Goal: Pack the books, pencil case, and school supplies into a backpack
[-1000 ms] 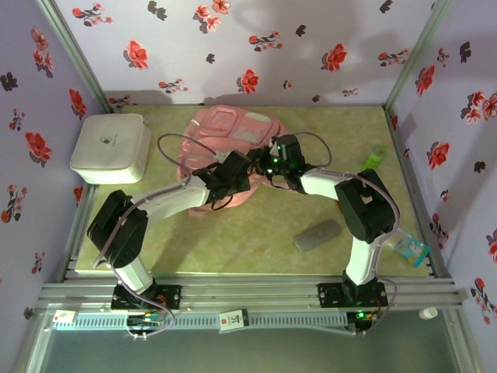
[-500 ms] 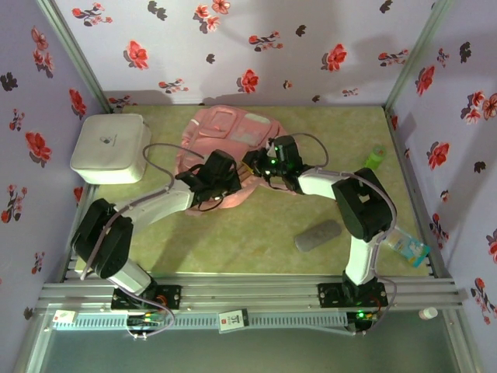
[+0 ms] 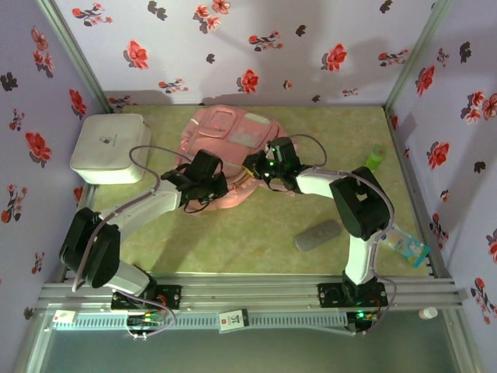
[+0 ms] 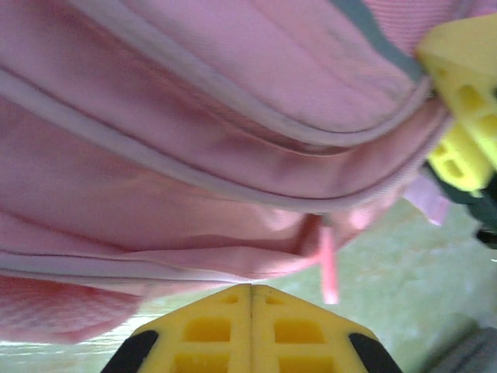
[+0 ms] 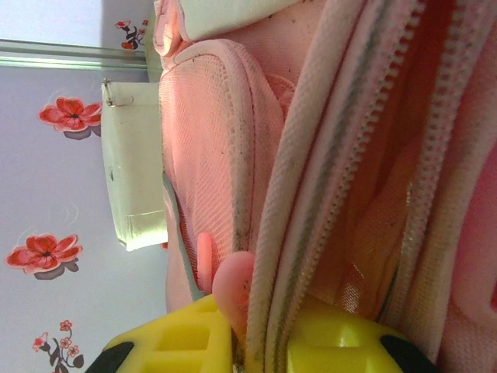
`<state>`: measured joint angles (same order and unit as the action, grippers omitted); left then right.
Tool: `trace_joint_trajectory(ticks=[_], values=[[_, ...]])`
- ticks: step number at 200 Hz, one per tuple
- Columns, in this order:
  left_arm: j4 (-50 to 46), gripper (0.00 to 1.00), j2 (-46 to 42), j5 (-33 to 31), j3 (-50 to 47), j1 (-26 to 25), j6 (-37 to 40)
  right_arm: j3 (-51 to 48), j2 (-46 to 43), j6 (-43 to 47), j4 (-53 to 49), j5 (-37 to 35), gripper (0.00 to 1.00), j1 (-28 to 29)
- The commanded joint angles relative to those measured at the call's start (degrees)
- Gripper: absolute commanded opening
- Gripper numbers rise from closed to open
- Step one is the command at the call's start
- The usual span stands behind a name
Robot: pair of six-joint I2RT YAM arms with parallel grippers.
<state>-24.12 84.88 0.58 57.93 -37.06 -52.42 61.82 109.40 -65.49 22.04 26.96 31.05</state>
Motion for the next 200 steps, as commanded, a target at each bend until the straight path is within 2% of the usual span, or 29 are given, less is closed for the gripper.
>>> trace_joint_trajectory(ticks=[1, 13, 37, 74, 142, 183, 200], values=[[-3.2, 0.01, -0.7, -1.6, -0.5, 0.5, 5.3, 0.1, -0.1, 2.0, -0.8, -3.7, 0.18, -0.4], [-1.6, 0.06, -0.9, 0.8, 0.1, 0.4, 6.9, 0.2, -0.1, 1.8, -0.5, -3.2, 0.18, -0.4], [0.7, 0.20, -1.4, 1.5, 1.8, -0.9, 8.4, 0.1, -0.1, 1.3, 0.3, -2.7, 0.18, -0.4], [1.1, 0.34, 2.1, 2.7, 5.0, -3.0, 9.5, -0.2, -0.4, 1.1, 0.6, -2.7, 0.18, -0.4], [-3.3, 0.37, 9.4, 2.4, 10.5, -3.6, 9.5, -0.5, -1.1, 1.0, 0.6, -2.5, 0.17, -0.4], [-4.7, 0.31, 12.0, 2.6, 11.8, -4.1, 9.0, -0.9, -1.3, 1.1, 0.7, -2.7, 0.18, -0.4], [-4.9, 0.26, 12.8, 2.6, 11.7, -4.1, 8.0, -1.0, -1.3, 1.0, 0.8, -2.7, 0.18, -0.4]])
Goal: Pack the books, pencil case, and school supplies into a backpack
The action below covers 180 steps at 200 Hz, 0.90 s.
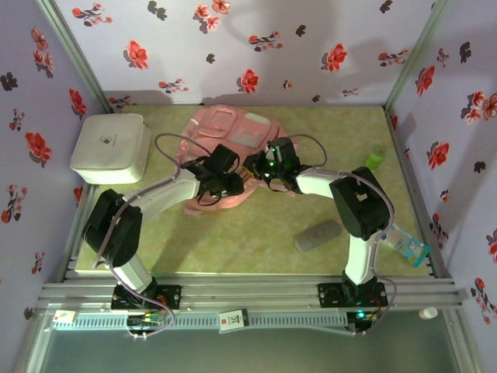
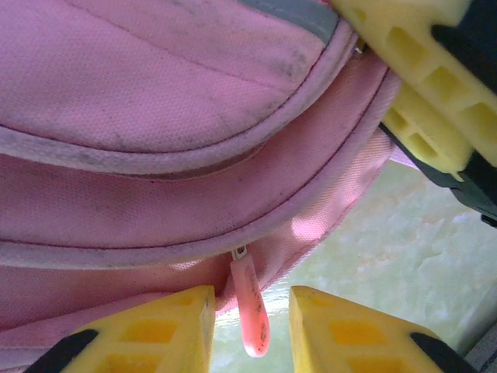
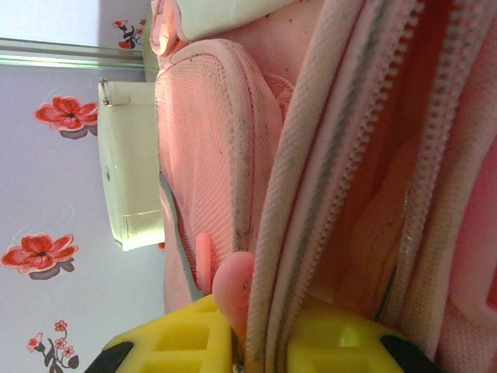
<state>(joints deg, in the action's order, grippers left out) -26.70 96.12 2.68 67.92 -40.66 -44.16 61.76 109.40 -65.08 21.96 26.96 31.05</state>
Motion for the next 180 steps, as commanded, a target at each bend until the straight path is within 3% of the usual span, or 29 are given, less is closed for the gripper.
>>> trace_joint_trajectory(ticks=[1, 75, 145, 180], values=[[-2.3, 0.26, 1.7, 0.4, 1.7, -0.5, -0.3, -0.9, -1.3, 0.6, 0.8, -2.7, 0.18, -0.4], [-4.8, 0.04, -0.1, -4.1, 1.8, -0.3, 0.6, -2.7, -3.0, 1.5, 0.3, -5.2, 0.16, -1.1], [-7.1, 0.00, -4.5, -6.0, -3.5, 2.0, 2.3, -5.5, -5.3, 2.9, -2.0, -9.2, 0.14, -4.0], [-2.9, 0.00, -5.1, -4.2, -5.6, 2.6, 6.6, -6.5, -6.5, 4.0, -2.5, -10.8, 0.15, -5.4]])
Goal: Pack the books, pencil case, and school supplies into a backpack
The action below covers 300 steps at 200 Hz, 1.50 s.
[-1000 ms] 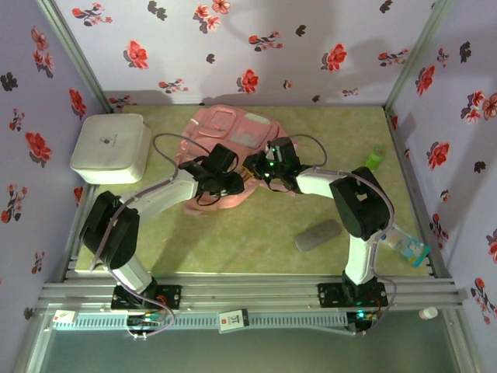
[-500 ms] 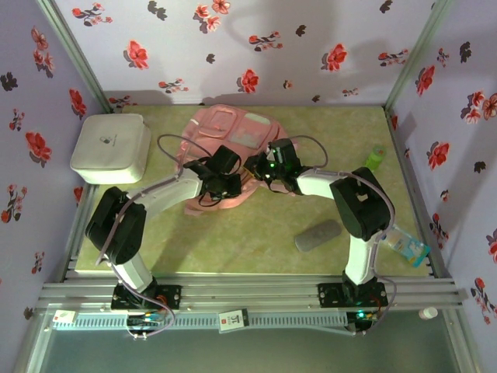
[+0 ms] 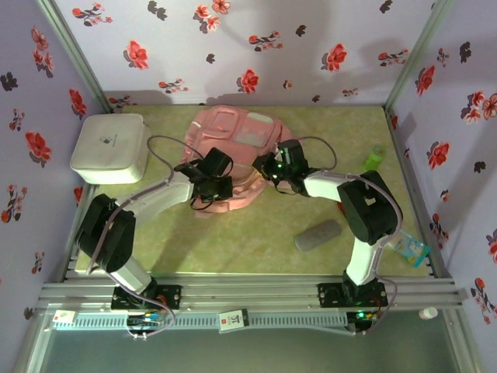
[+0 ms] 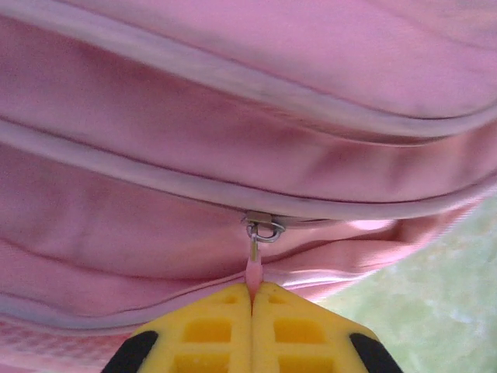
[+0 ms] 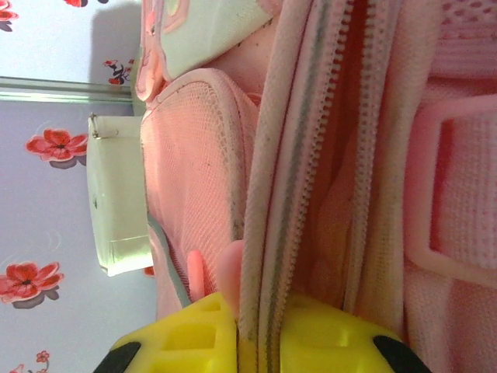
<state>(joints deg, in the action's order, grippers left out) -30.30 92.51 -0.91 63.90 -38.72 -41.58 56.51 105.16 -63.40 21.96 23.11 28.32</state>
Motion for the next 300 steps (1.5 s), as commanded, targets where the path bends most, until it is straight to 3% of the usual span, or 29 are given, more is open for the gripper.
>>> trace_joint_trajectory(ticks=[1, 31, 68, 118, 170, 219, 300], values=[[0.8, 0.00, -1.5, -0.4, -1.6, 0.6, 4.2, -1.3, -2.3, 2.4, -2.5, -7.0, 0.15, -2.8], [6.5, 0.00, -1.5, 4.9, 0.5, -0.4, 7.9, -2.2, -4.2, 1.7, -1.6, -8.0, 0.25, -2.9], [10.1, 0.00, -0.7, 5.6, 5.9, -5.3, 12.7, -6.4, -9.2, -2.1, 0.6, -7.8, 0.44, -3.1], [13.2, 0.00, 4.7, 8.7, 11.6, -9.1, 14.5, -6.5, -20.5, 3.4, -21.4, -16.6, 0.57, -5.7], [12.6, 0.00, 9.0, 9.1, 14.8, -10.5, 15.1, -10.4, -24.6, -2.7, -20.5, -13.7, 0.53, -5.2], [10.8, 0.00, 9.8, 9.1, 14.4, -10.5, 15.1, -10.8, -19.9, -6.2, -15.8, -10.9, 0.46, -3.5], [8.7, 0.00, 10.9, 7.5, 12.4, -10.5, 14.3, -10.3, -14.1, -6.4, -7.0, -8.0, 0.19, -3.1]])
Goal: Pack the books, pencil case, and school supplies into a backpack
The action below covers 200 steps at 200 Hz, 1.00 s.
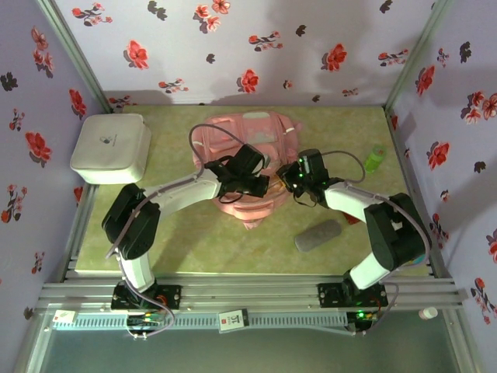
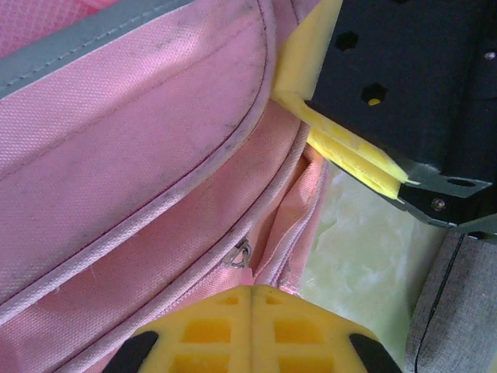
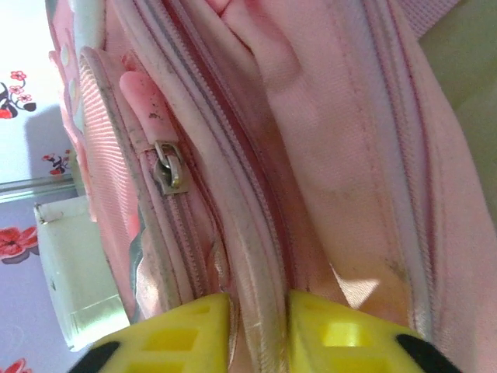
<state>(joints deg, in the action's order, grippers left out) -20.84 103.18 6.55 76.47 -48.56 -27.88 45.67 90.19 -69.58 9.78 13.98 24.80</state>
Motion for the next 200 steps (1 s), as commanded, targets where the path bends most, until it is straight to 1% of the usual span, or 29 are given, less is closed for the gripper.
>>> trace_joint_trajectory(ticks=[1, 25, 54, 81, 106, 146, 177, 200], values=[[-0.8, 0.00, 0.3, 0.0, -0.2, -0.7, 0.6, 0.6, 0.8, -0.2, 5.3, 1.2, 0.19, 0.4], [-1.7, 0.00, -0.5, -1.8, -0.3, -0.6, 0.5, 0.3, -0.1, 0.3, 8.0, 1.5, 0.13, 0.6], [-2.7, 0.00, -1.6, -2.0, -0.2, -0.3, -0.2, 1.1, -2.1, 2.2, 7.2, 1.2, 0.11, 0.9], [-3.3, 0.19, -1.5, -1.9, 0.0, -0.3, -0.9, 2.0, -3.0, 2.7, 6.6, 1.7, 0.11, 1.1], [-3.1, 0.29, -0.9, -1.9, 0.0, -0.3, -1.5, 2.7, -3.7, 2.8, 6.2, 2.0, 0.11, 1.1], [-2.4, 0.32, -0.2, -2.9, -0.1, -0.2, -2.6, 3.4, -4.4, 2.7, 5.9, 2.5, 0.12, 1.2], [-0.1, 0.29, 0.6, -3.4, -0.6, -0.4, -3.7, 4.0, -4.7, 2.7, 5.9, 2.9, 0.12, 1.2], [1.1, 0.25, 0.8, -6.3, -1.2, -1.2, -4.1, 4.2, -4.8, 2.6, 6.0, 3.1, 0.12, 1.3]])
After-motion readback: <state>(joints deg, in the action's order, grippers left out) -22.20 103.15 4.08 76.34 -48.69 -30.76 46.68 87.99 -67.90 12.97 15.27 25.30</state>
